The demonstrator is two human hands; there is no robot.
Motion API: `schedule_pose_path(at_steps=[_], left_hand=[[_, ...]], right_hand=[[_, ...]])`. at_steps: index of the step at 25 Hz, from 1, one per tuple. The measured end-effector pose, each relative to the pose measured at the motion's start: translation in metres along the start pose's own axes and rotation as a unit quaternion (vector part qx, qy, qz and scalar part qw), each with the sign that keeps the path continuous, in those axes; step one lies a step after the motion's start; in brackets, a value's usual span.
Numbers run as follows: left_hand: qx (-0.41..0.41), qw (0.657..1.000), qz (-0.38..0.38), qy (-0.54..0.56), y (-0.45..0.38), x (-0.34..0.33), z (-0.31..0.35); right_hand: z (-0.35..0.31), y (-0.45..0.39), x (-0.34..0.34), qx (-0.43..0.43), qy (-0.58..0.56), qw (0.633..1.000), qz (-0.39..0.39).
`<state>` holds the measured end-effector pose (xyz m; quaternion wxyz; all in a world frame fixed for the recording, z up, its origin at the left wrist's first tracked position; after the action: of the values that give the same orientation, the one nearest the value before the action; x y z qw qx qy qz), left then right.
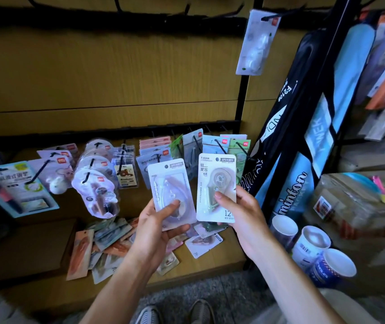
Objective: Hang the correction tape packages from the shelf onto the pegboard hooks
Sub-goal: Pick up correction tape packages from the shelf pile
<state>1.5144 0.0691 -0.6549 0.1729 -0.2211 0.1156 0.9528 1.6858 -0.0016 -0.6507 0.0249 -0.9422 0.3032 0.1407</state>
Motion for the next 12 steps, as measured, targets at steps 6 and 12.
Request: schedule_pose_path(at_steps=[6, 12], left_hand=[[-0.019, 0.999, -0.001, -0.028, -0.002, -0.001, 0.004], [-0.089, 0.990, -0.025, -0.102, -0.022, -0.026, 0.047]], right_hand=[[0.001, -0.001, -0.002, 0.010, -0.001, 1.000, -0.002], [-0.044, -0.012, -0.008, 0.048, -0.015, 0.999, -0.003]])
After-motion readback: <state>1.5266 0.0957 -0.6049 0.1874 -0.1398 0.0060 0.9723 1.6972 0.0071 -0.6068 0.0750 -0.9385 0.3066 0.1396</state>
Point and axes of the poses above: each hand's wrist, its own y-axis away from the middle knuckle, its own x-axis out of the back of the hand, z = x × y, the point moved 3 cm from there along -y, towards the middle knuckle, and after that the axes turned 6 degrees about z, right-handed, at the moved point
